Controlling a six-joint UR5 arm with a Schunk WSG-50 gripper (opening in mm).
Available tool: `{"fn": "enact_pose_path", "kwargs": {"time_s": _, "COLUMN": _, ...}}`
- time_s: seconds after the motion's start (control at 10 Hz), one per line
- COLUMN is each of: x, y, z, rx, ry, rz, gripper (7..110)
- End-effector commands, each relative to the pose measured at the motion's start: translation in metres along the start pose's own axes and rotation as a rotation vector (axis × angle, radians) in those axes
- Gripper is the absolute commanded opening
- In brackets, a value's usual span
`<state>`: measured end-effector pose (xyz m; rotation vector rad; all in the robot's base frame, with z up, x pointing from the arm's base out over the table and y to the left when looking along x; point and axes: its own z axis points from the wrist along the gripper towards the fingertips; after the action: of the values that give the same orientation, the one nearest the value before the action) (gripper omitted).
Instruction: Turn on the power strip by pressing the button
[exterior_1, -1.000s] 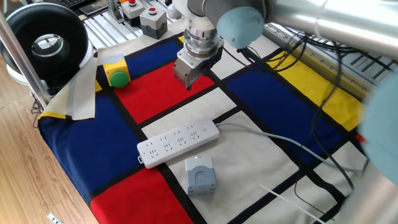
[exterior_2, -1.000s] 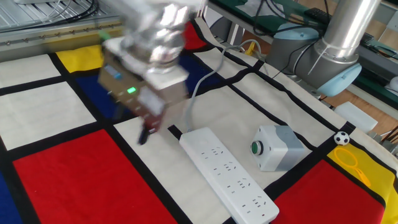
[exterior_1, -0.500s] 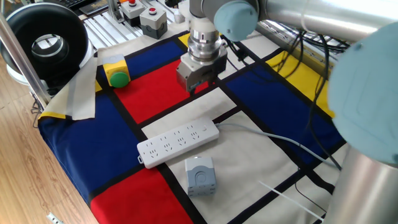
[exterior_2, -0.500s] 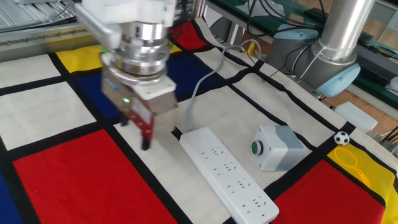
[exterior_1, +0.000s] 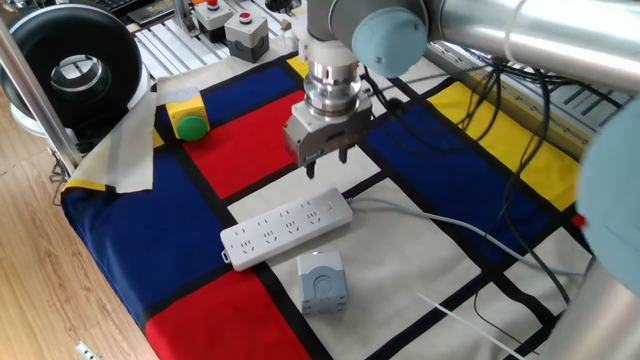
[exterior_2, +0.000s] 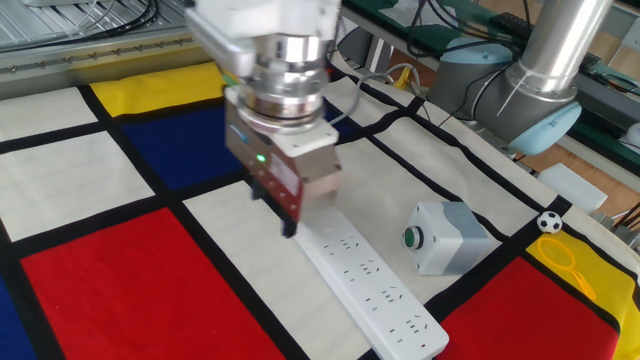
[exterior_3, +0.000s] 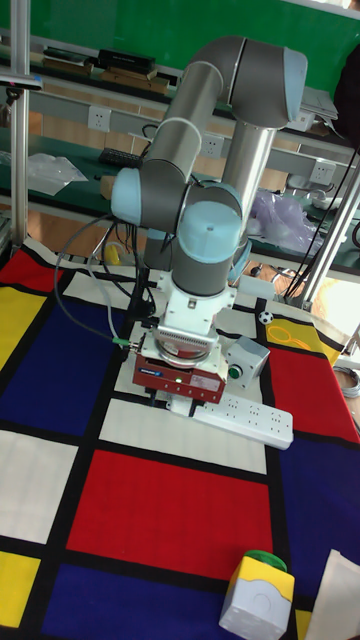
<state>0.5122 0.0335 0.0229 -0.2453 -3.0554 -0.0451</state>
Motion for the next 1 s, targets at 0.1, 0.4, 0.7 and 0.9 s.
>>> {"fn": "enact_pose_path", "kwargs": {"time_s": 0.1, "x": 0.011, "y": 0.012, "z": 0.007, "rx": 0.016, "ry": -0.020, "rz": -0.015, "gripper": 66}}
{"fn": "enact_pose_path", "kwargs": {"time_s": 0.4, "x": 0.005, "y": 0.000, "z": 0.007, "rx": 0.065, "ry": -0.038, "rz": -0.121, "gripper": 66}}
{"fn": "enact_pose_path", "kwargs": {"time_s": 0.7, "x": 0.005, "y": 0.019, "z": 0.007, "rx": -0.011, "ry": -0.045, "rz": -0.066, "gripper": 66}}
{"fn": "enact_pose_path", "kwargs": {"time_s": 0.9, "x": 0.004, "y": 0.010, "z": 0.007, "rx": 0.022, "ry": -0.047, "rz": -0.042, "gripper": 66}}
